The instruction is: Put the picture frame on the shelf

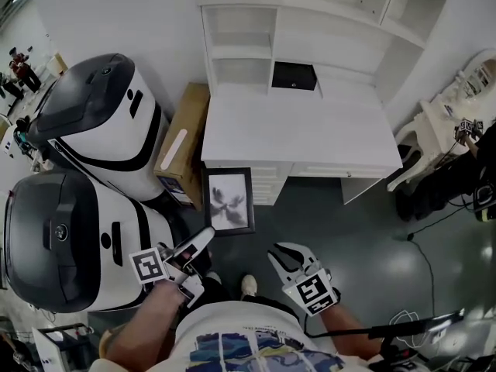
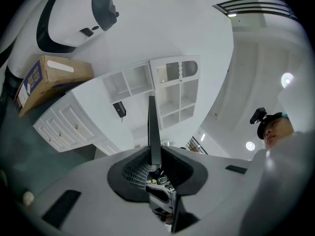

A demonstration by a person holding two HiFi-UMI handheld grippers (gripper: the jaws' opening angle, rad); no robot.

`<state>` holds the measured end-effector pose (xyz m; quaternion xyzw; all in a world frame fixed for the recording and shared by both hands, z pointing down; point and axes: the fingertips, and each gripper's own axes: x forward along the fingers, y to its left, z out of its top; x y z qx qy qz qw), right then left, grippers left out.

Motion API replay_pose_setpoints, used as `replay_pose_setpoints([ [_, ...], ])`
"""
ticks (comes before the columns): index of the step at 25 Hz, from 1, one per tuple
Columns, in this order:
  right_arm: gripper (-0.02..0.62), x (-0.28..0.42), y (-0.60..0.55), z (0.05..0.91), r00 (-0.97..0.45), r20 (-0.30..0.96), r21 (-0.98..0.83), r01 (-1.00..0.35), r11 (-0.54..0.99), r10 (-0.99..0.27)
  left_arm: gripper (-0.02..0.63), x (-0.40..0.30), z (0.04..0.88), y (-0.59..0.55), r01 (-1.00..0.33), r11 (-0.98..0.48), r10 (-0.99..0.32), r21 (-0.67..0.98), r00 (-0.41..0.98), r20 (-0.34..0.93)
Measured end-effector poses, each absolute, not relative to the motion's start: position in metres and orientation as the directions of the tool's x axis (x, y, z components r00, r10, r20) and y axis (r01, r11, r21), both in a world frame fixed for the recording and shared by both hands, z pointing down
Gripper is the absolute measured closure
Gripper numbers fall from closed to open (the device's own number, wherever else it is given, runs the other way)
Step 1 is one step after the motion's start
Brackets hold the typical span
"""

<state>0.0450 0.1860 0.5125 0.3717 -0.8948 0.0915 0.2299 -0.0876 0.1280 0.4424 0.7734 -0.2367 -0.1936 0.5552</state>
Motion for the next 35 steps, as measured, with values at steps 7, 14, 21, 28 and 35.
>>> replay_pose_setpoints([
  [7, 0.558, 0.057, 0.136, 0.522, -0.594, 0.507, 0.004, -0.723, 0.691, -0.625, 0.529, -0.086, 0.444, 0.058, -0.153, -0.288, -0.583, 0.945, 0.811, -0.047],
  [14, 0.565, 0.052, 0.07, 0.518, -0.548, 0.541, 0.011, -0.754, 0.657, -0.638, 0.529, -0.09, 0.441, -0.039, -0.12, -0.315, -0.555, 0.941, 0.828, -0.08],
  [21, 0.565, 0.043, -0.006, 0.512, -0.494, 0.545, 0.018, -0.801, 0.598, -0.678, 0.529, -0.092, 0.432, -0.141, -0.116, -0.358, -0.519, 0.927, 0.85, -0.093],
  [28, 0.565, 0.031, -0.069, 0.503, -0.462, 0.529, 0.032, -0.827, 0.561, -0.711, 0.529, -0.089, 0.426, -0.235, -0.104, -0.365, -0.496, 0.925, 0.863, -0.099],
  [35, 0.565, 0.061, -0.109, 0.508, -0.459, 0.543, 0.024, -0.828, 0.56, -0.703, 0.529, -0.066, 0.428, -0.316, -0.112, -0.35, -0.512, 0.93, 0.854, -0.09],
])
